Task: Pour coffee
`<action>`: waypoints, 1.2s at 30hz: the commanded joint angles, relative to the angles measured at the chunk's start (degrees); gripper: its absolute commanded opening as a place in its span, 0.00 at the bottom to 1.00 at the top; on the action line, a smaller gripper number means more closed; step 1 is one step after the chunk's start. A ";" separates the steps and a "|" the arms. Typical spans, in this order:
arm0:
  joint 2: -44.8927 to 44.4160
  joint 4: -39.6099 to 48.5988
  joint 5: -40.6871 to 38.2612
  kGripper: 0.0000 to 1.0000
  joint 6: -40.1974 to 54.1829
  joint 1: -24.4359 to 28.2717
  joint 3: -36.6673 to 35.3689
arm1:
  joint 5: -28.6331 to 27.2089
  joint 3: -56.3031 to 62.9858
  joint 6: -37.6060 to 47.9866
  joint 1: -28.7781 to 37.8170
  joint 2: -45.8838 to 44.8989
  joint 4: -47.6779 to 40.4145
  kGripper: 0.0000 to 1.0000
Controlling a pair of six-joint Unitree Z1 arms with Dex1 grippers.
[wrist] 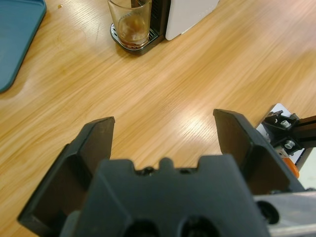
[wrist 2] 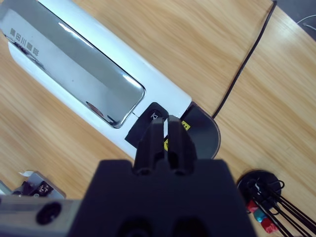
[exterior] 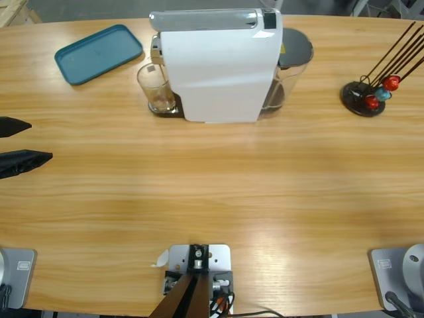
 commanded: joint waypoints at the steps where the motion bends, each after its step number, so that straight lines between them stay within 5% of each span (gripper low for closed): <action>1: -0.29 -0.38 0.29 0.87 -0.35 -0.60 1.95 | -1.40 3.67 0.79 2.16 -0.65 0.64 0.00; 17: -0.11 -0.59 0.29 0.87 -0.35 -0.60 2.00 | -5.63 10.40 3.91 2.86 -13.11 0.23 0.00; 29: -1.34 -1.42 0.11 0.86 -0.35 -0.60 2.84 | -0.26 49.67 5.80 4.88 -35.15 -22.90 0.01; 32: -1.84 -1.80 0.11 0.86 -0.42 -0.60 3.23 | 1.78 57.51 6.70 4.88 -37.65 -29.97 0.77; 34: -1.84 -2.16 0.13 0.86 -0.47 -0.60 3.46 | 2.10 60.50 7.07 4.88 -38.00 -32.39 0.95; 36: -1.70 -2.30 0.17 0.86 -0.53 -0.60 3.48 | 2.03 62.91 7.72 4.88 -38.99 -34.38 0.95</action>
